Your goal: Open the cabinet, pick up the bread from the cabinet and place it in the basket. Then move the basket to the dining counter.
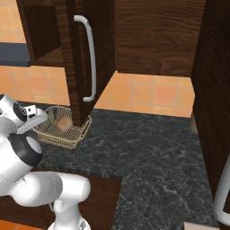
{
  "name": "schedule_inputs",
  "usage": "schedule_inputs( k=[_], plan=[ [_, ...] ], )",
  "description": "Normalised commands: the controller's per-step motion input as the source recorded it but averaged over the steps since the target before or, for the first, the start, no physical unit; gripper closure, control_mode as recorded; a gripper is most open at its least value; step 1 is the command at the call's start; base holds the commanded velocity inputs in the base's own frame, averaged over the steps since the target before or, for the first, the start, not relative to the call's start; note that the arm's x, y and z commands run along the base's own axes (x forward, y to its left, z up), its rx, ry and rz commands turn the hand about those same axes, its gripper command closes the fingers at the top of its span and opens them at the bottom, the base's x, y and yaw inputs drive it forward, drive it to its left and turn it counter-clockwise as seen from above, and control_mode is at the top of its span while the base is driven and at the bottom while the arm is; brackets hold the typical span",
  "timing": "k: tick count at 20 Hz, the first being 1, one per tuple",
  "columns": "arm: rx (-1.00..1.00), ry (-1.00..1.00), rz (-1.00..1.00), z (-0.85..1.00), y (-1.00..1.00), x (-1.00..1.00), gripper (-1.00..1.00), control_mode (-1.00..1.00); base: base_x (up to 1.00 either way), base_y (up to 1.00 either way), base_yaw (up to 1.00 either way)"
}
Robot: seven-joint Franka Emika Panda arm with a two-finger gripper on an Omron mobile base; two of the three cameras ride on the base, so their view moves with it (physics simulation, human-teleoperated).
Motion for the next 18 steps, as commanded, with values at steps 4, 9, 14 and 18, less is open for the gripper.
schedule_inputs(
  k=[4,9,14,18],
  plan=[
    [-0.32,-0.01,0.07,0.70,-0.03,-0.02,1.00,-1.00,0.00,0.00,0.00],
    [-0.21,0.00,0.03,0.42,-0.08,-0.10,1.00,-1.00,0.00,0.00,0.00],
    [-0.07,-0.02,0.00,0.30,-0.01,-0.22,1.00,-1.00,0.00,0.00,0.00],
    [0.00,-0.21,0.00,0.24,-0.03,-0.46,1.00,-1.00,0.00,0.00,0.00]
  ],
)
